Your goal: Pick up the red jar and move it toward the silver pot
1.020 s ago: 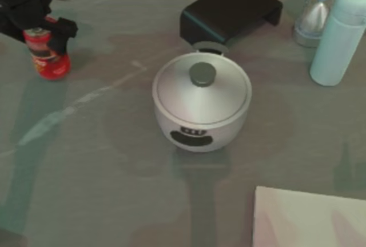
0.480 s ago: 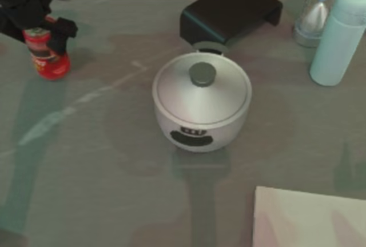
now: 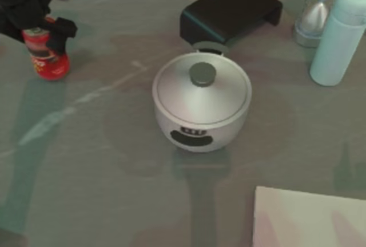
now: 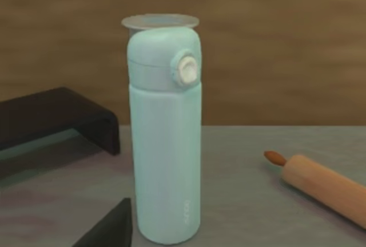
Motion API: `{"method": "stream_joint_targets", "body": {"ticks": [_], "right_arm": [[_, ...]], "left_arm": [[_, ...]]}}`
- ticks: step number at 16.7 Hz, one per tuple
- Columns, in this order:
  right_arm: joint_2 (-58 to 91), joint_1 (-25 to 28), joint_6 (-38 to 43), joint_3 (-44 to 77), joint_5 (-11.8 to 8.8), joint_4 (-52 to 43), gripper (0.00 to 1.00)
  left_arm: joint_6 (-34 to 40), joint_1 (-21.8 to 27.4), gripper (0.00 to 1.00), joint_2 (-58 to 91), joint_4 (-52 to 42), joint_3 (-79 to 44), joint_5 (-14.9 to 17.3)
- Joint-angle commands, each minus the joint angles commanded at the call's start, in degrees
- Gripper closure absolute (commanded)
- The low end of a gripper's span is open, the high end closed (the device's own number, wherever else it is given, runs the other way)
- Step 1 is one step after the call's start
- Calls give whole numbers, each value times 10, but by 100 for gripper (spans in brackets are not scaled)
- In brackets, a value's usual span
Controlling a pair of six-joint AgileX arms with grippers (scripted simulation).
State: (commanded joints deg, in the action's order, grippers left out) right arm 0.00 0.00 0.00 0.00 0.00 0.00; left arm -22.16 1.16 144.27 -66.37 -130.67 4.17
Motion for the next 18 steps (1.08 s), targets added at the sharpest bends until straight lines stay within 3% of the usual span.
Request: {"method": "stream_joint_targets", "body": {"ticks": [10, 18], "right_arm": [[0, 0, 0, 0, 0, 0, 0], [0, 0, 0, 0, 0, 0, 0]], "left_arm": [[0, -11, 100, -260, -28, 229, -3], [8, -5, 100, -278, -27, 248, -5]]}}
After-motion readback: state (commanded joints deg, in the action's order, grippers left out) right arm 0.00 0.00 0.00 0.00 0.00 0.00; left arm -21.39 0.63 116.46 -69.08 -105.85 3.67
